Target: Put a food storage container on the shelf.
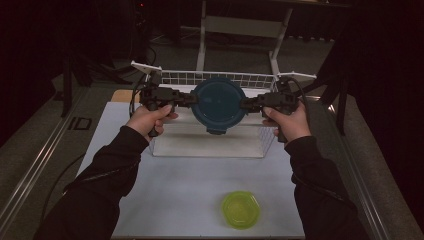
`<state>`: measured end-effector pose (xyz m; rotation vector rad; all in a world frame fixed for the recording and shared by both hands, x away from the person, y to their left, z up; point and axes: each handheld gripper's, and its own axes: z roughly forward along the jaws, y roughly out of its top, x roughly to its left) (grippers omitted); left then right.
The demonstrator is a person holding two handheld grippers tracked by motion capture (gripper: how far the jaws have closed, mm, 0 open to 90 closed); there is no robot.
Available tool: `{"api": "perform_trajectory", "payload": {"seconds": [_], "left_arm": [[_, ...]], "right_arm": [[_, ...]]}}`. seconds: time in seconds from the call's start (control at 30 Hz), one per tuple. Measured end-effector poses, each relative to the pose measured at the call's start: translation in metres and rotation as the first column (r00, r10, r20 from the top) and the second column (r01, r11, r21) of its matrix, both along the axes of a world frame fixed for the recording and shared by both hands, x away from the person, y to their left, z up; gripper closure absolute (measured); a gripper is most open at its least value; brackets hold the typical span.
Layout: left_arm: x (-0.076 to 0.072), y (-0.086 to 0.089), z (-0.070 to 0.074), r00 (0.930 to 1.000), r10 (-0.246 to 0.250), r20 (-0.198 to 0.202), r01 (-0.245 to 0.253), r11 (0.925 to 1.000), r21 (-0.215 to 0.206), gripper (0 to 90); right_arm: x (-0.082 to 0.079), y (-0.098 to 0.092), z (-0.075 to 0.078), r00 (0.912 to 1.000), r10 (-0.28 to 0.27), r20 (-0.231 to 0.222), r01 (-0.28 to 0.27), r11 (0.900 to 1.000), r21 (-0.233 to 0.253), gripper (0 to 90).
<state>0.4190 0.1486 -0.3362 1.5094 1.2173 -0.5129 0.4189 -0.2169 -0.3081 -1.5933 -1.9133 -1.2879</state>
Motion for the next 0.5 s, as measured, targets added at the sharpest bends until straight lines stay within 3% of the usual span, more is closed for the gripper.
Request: {"api": "perform_trajectory", "payload": {"seconds": [0.37,0.5], "left_arm": [[0.010,0.001,-0.009,0.9991,0.020,-0.038,-0.020,0.9996,-0.019,49.4],[0.009,0.001,-0.009,0.9995,0.023,-0.020,-0.023,0.9997,-0.011,48.2]], "right_arm": [[0.014,0.001,-0.007,0.9992,-0.030,-0.028,0.030,0.999,0.025,49.5],[0.016,0.002,-0.006,0.9994,-0.027,-0.021,0.027,1.000,0.012,48.9]]}}
